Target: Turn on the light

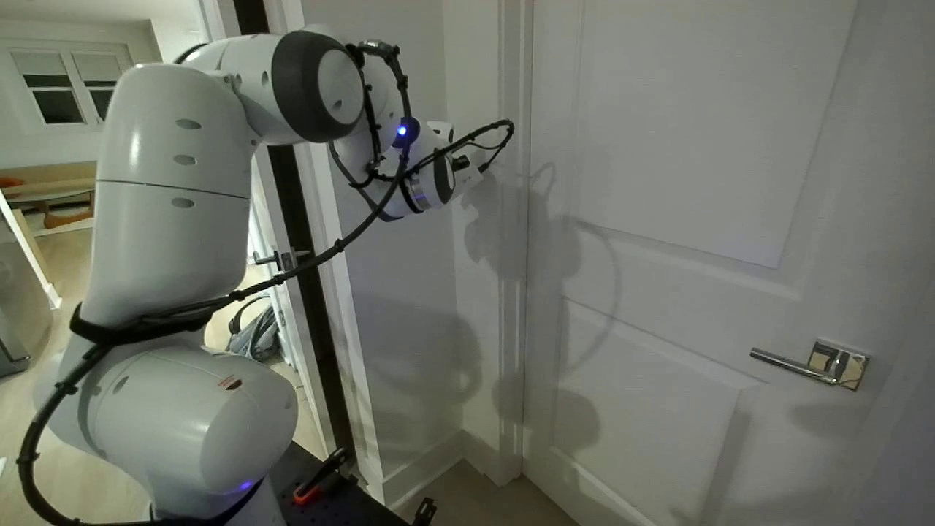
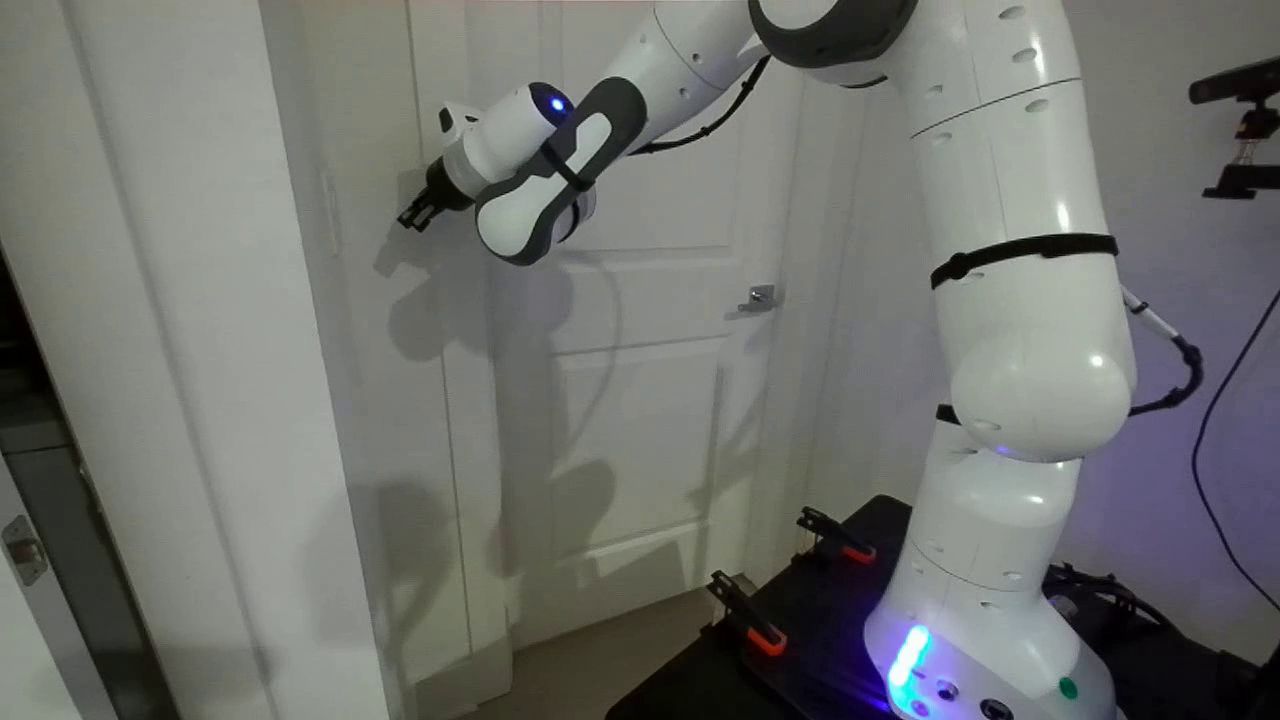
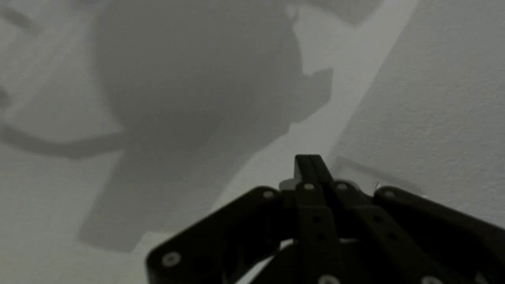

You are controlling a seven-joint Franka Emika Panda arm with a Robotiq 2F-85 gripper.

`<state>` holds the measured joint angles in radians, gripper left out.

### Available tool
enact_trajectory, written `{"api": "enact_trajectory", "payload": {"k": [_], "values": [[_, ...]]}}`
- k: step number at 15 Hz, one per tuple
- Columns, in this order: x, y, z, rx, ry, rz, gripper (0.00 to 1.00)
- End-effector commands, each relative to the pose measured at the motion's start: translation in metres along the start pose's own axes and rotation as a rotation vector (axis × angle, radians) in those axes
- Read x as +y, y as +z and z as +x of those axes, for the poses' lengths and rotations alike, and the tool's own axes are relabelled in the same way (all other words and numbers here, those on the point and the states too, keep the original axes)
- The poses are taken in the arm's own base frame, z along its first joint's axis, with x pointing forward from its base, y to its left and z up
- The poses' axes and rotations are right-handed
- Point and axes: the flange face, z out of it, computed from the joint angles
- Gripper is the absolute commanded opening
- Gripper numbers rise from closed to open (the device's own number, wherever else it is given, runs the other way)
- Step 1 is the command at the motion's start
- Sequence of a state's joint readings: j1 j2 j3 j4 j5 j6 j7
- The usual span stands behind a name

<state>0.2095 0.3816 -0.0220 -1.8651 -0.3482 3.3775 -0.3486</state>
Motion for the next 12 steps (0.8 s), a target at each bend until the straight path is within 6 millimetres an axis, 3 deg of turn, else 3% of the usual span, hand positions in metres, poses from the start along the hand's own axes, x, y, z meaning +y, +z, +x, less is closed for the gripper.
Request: {"api": "enact_trajectory", "payload": {"k": [1,12], "values": [[0.003,0.01,0.02,0.052,0.002,-0.026,0.0],[0.007,0.021,0.048,0.115,0.033,-0.045,0.0]]}}
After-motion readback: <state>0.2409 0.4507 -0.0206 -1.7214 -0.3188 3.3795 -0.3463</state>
